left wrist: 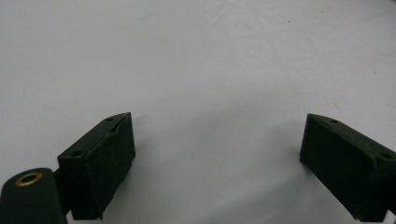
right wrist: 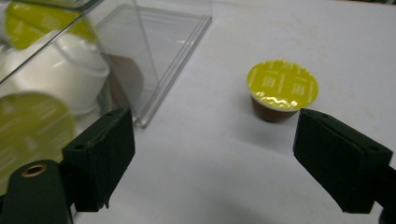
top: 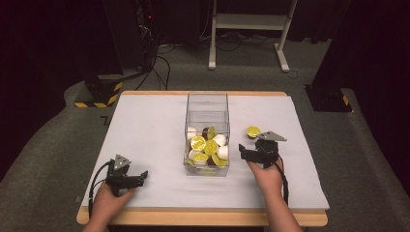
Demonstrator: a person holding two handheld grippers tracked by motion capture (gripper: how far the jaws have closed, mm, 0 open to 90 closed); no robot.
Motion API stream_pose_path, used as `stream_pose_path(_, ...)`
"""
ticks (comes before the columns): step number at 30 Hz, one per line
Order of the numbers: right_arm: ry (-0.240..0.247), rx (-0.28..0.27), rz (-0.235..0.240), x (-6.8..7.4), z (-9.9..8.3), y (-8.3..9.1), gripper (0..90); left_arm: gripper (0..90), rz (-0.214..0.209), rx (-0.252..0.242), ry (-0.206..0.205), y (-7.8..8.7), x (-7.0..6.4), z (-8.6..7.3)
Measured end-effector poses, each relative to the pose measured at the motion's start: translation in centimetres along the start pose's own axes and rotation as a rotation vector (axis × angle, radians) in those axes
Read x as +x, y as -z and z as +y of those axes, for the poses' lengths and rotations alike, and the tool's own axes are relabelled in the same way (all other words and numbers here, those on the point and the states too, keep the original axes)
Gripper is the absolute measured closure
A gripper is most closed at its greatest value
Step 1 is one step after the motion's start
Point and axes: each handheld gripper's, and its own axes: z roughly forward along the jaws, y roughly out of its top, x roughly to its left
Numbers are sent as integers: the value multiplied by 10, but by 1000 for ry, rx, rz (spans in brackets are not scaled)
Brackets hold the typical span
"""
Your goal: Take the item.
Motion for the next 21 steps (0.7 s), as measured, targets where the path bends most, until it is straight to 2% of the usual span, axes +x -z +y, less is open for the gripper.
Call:
stream_pose_path(4,20,3,14,11,-10,9,130,104,0,-2,1,0,0,0)
stream_pose_path(7,15,6,28,17,-20,15,132,104,-1,-2,1,0,0,0)
stream_pose_path(12,8,43,37,22,-38,21,134,104,0,-2,1,0,0,0)
stream_pose_path(15,5,81,31,25,-49,20,136,104,-1,-3,2,0,0,0)
stream_pose_path(21,39,151,-6,26,-64,8,126,104,0,-3,3,0,0,0)
